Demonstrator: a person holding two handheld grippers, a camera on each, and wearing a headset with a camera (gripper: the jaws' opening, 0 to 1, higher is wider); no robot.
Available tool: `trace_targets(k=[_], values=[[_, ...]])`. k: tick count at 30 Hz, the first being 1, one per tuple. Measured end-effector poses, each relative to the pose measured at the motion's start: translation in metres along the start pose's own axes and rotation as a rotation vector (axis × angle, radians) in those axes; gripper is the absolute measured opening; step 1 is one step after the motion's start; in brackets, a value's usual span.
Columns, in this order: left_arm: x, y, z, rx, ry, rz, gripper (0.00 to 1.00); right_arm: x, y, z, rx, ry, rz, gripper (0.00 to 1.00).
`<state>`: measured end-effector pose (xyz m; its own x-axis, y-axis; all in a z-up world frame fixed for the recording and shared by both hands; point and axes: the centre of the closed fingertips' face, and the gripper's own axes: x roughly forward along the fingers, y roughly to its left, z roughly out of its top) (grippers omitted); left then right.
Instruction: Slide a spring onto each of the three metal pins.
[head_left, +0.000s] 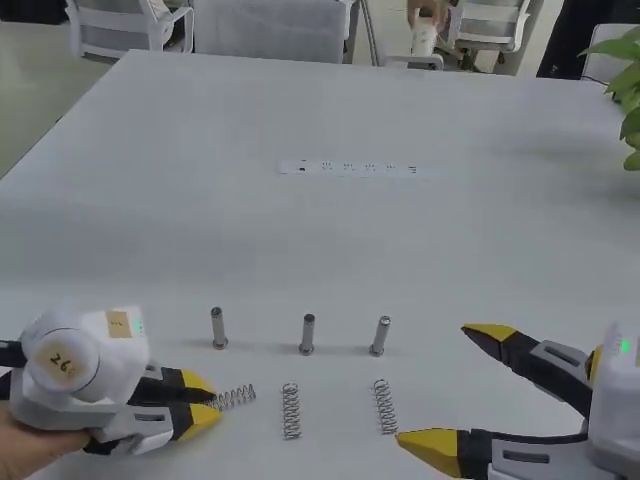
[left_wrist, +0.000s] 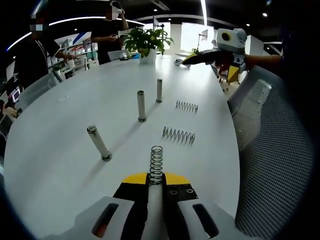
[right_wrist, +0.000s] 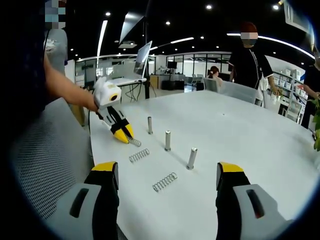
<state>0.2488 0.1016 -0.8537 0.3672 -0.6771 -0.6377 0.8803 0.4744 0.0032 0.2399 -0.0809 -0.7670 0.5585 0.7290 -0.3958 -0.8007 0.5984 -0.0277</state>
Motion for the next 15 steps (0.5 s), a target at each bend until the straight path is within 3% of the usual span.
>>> trace_targets(k=[3,9,15], values=[[-0.002,-0.001,0.000,0.006,0.003,0.003,0.02,-0.001,0.000,0.003,-0.004,-0.004,0.000,0.80],[-0.013,-0.003,0.014,0.000,-0.041,0.008,0.02,-0.001,0.001,0.009,-0.013,-0.015,0.003,0.80],[-0.029,-0.010,0.038,0.027,-0.097,0.018,0.02,-0.001,0.004,0.015,-0.025,-0.023,0.013,0.80]])
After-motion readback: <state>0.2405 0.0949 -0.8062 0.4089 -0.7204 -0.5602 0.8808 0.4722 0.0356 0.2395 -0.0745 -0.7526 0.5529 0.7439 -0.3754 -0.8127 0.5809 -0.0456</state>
